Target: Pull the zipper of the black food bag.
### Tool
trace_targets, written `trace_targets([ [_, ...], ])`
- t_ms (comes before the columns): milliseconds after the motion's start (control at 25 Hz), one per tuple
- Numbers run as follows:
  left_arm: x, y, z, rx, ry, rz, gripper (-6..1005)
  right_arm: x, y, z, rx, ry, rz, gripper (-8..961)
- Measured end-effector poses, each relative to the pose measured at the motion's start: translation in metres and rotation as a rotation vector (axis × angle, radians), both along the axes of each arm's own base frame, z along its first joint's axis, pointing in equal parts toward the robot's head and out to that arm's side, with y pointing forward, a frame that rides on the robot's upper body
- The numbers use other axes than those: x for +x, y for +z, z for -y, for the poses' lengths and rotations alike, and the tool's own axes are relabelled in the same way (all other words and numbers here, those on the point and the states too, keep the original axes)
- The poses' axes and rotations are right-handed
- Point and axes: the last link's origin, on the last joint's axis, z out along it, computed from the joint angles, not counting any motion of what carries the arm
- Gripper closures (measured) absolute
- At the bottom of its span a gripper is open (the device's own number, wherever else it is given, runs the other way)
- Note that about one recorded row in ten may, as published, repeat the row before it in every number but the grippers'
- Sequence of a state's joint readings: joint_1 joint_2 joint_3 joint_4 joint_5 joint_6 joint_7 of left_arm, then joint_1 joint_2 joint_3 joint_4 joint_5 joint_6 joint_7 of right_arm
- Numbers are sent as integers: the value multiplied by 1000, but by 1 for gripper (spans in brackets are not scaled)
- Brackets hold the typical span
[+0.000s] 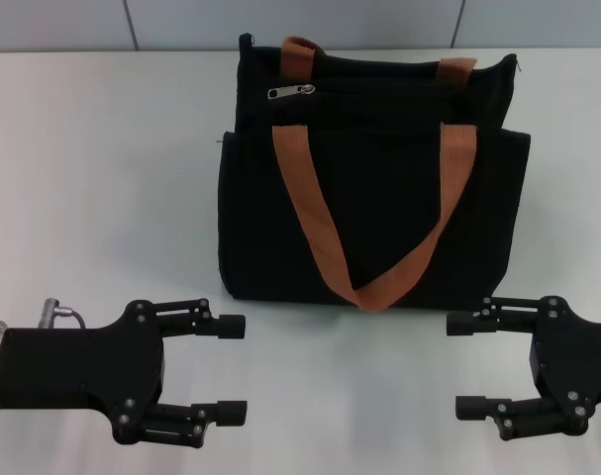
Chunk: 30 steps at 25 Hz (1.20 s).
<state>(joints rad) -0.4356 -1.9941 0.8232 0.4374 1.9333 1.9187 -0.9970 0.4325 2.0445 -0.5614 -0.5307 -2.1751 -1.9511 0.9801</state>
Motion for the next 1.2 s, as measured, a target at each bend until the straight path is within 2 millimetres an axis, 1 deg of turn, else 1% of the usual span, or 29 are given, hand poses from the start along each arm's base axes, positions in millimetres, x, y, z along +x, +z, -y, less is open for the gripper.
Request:
trace_targets([
  [560,0,-1,0,0,3,-3,203,-1,-1,0,-2,0,-3,152],
  [680,0,2,-2,18,11,7,203,-1,-1,0,-1,0,-3,152],
  [880,0,14,-13,133,69,75,204,-1,-1,0,-1,-1,-3,152],
  [1040,1,26,-25,266,137,159,204,0,-1,0,1,-2,-3,152],
  [1200,1,36,-42,411,228,222,204,0,-1,1,3,-6,-4,152],
])
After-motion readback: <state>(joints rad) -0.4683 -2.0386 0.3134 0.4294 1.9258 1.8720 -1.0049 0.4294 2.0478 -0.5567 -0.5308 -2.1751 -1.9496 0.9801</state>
